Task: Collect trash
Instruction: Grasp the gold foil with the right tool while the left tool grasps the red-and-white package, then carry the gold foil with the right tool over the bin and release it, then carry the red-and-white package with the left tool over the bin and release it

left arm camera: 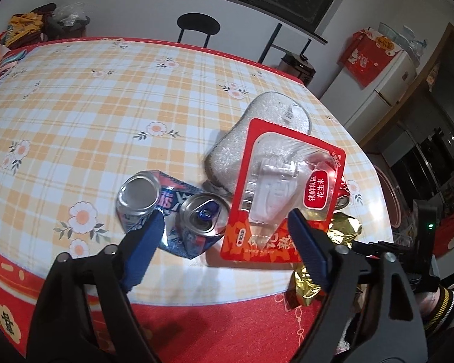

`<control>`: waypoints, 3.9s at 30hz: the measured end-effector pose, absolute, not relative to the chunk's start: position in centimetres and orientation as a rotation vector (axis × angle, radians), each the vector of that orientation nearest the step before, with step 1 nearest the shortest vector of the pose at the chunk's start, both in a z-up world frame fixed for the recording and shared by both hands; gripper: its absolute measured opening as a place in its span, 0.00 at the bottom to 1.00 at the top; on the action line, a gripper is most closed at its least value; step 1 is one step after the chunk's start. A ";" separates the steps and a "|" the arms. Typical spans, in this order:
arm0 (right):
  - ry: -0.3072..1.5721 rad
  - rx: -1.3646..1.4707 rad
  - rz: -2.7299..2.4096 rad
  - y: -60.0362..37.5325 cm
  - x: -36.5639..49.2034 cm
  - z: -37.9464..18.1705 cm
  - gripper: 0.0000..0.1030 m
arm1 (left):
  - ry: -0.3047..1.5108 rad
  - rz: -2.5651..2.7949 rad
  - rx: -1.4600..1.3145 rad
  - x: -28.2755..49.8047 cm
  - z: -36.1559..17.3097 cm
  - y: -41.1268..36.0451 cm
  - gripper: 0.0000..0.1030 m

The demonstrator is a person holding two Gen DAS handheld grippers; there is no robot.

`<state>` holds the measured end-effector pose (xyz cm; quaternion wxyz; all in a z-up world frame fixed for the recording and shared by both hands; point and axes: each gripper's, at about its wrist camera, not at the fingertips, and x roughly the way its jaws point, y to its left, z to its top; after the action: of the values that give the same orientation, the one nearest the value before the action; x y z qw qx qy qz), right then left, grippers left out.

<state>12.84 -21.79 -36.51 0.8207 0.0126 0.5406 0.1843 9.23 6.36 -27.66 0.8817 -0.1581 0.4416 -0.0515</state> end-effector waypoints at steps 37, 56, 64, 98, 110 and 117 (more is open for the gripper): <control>0.948 0.167 0.261 -31.0 10.8 -29.6 0.42 | 0.877 -0.113 -0.218 13.1 -25.5 3.0 0.12; 0.824 0.192 0.223 -38.9 11.5 -24.9 0.42 | 0.693 -0.068 -0.267 10.8 -17.7 0.2 0.12; 0.817 0.221 0.209 -44.3 12.7 -24.7 0.42 | 0.682 -0.051 -0.274 10.8 -16.7 -3.8 0.12; 0.908 0.433 -0.093 -65.5 24.3 -33.2 0.62 | 0.712 0.139 -0.237 10.0 -14.1 -13.2 0.12; 0.758 0.444 -0.156 -66.6 20.8 -27.7 0.95 | 0.713 0.012 -0.195 12.6 -13.4 -15.1 0.12; 0.633 0.387 -0.217 -68.1 17.4 -22.9 0.95 | 0.707 -0.117 -0.153 15.0 -13.1 -18.9 0.12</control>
<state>17.40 -68.12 -22.88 0.9262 0.1886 0.3088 -0.1058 14.99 -18.86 -13.05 0.9336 -0.0746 0.3457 -0.0571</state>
